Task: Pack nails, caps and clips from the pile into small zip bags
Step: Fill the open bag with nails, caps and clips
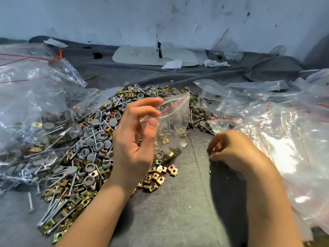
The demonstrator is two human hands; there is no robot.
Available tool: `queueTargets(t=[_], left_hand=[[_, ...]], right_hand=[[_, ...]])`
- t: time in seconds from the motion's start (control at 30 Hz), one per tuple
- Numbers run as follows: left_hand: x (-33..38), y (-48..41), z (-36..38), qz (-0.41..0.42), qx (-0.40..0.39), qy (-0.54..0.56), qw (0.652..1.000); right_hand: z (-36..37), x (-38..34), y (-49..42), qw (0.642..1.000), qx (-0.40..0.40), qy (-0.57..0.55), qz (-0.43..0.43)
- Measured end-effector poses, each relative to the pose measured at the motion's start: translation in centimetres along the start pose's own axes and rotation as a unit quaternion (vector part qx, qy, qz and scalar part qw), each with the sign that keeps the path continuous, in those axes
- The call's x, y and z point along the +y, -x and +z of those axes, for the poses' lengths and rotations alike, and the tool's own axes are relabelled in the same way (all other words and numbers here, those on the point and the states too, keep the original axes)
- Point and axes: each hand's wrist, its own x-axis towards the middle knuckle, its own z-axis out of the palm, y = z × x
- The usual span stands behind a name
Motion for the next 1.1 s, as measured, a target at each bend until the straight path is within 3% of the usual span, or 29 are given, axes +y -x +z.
queueTargets(t=[0.1, 0.2, 0.3, 0.43, 0.57, 0.63, 0.7, 0.8, 1.03, 1.1], left_hand=[[-0.2, 0.0, 0.1, 0.001, 0.002, -0.005, 1.000], [-0.3, 0.0, 0.0, 0.023, -0.009, -0.019, 1.000], [-0.2, 0.2, 0.1, 0.074, -0.036, -0.057, 0.995], [0.0, 0.3, 0.4, 0.115, -0.068, -0.082, 0.988], [0.0, 0.3, 0.5, 0.106, -0.063, -0.074, 0.990], [-0.1, 0.3, 0.5, 0.102, -0.062, -0.072, 0.990], [-0.1, 0.4, 0.5, 0.096, -0.055, -0.068, 0.991], [-0.3, 0.3, 0.4, 0.084, -0.044, -0.062, 0.994], [-0.3, 0.2, 0.2, 0.081, -0.030, -0.065, 0.994], [-0.3, 0.2, 0.1, 0.078, -0.028, -0.064, 0.994]], right_hand=[[0.1, -0.2, -0.1, 1.000, -0.016, 0.015, -0.009], [0.1, -0.4, -0.1, 0.999, 0.029, 0.013, -0.028], [0.1, -0.7, -0.4, 0.990, 0.099, -0.081, -0.053], [-0.8, -1.6, 0.7, 0.927, 0.162, -0.301, -0.153], [-0.7, -2.6, 1.0, 0.901, 0.194, -0.331, -0.200], [0.0, -2.8, 0.5, 0.915, 0.197, -0.306, -0.175], [0.8, -2.6, -0.2, 0.950, 0.161, -0.232, -0.135], [1.7, -2.2, -0.7, 0.992, 0.035, -0.077, -0.098], [1.9, -2.9, 1.1, 0.982, -0.172, -0.004, -0.077], [2.2, -3.2, 1.5, 0.978, -0.193, 0.023, -0.076]])
